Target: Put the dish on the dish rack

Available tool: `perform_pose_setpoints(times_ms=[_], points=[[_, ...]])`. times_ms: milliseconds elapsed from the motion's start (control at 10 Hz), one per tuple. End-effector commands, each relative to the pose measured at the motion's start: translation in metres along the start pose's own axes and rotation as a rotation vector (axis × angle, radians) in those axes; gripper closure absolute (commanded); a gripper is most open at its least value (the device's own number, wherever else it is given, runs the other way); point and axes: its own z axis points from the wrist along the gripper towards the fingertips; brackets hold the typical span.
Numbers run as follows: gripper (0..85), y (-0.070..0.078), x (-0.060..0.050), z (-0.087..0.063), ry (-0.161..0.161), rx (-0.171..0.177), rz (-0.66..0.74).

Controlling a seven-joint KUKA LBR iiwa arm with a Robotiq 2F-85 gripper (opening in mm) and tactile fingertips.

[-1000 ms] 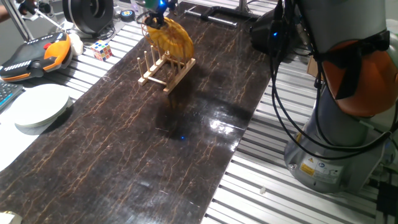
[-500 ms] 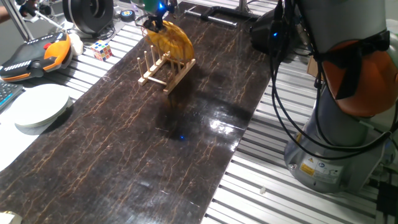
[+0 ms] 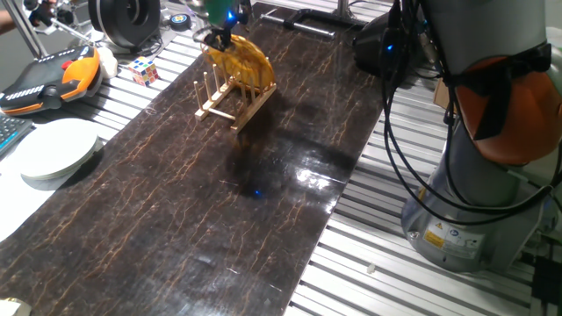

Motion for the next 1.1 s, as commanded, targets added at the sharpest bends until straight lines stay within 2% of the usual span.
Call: perform_pose_setpoints(times_ms=[0, 400, 600, 800, 900, 1000], points=[[33.3, 0.001, 0.001, 0.001, -0.003, 0.0, 0.001], [32.7, 0.005, 0.006, 0.004, -0.003, -0.008, 0.011], [32.0, 0.009, 0.007, -0.004, 0.009, -0.006, 0.024], [30.3, 0.009, 0.008, -0.008, 0.006, 0.003, 0.023], [29.0, 0.006, 0.008, -0.011, 0.008, 0.0, 0.018], [28.7, 0.005, 0.007, -0.017, 0.027, -0.016, 0.019]])
